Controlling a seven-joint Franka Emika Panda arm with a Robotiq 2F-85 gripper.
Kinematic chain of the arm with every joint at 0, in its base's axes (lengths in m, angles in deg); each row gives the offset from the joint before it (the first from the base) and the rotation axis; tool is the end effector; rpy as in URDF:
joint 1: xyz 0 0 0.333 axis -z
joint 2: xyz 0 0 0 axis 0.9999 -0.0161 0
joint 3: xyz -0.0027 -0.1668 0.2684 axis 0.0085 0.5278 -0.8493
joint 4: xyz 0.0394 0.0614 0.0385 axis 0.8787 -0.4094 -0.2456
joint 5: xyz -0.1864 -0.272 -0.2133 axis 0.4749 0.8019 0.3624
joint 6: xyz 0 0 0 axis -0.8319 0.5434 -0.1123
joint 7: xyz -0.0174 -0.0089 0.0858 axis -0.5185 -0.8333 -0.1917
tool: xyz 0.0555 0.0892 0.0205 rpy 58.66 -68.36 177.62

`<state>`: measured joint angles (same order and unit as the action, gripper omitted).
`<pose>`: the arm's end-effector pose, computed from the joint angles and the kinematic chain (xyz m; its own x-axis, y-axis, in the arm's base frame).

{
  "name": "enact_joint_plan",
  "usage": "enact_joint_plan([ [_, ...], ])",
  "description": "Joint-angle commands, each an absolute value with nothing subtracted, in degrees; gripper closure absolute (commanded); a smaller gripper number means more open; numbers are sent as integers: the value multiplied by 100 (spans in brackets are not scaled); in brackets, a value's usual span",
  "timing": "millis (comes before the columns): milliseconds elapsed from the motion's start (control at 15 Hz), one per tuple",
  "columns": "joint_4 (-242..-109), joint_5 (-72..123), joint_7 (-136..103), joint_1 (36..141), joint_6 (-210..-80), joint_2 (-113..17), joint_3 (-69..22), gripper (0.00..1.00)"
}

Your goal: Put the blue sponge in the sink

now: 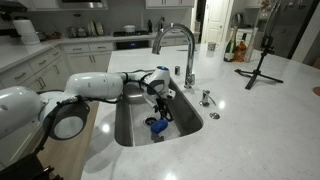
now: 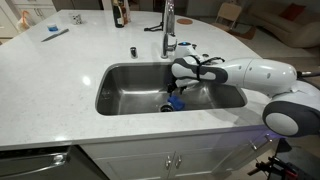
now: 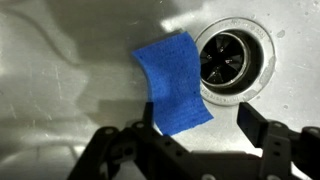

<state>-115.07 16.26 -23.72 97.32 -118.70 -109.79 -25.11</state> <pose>0.7914 -0.1226 0.1567 0.9247 -0.3791 -0.0348 -0.3804 -0.9236 -0.0466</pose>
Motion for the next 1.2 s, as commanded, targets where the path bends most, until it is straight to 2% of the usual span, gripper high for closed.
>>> enact_joint_plan([
  [0, -11584, 1638, -2352, 9717, -11758, -10786, -2505, 0],
  [733, -11816, 1699, -1689, 9693, -11296, -10136, -2499, 0],
  [1133, -11963, 1809, -1682, 9635, -9985, -9649, -2405, 0],
])
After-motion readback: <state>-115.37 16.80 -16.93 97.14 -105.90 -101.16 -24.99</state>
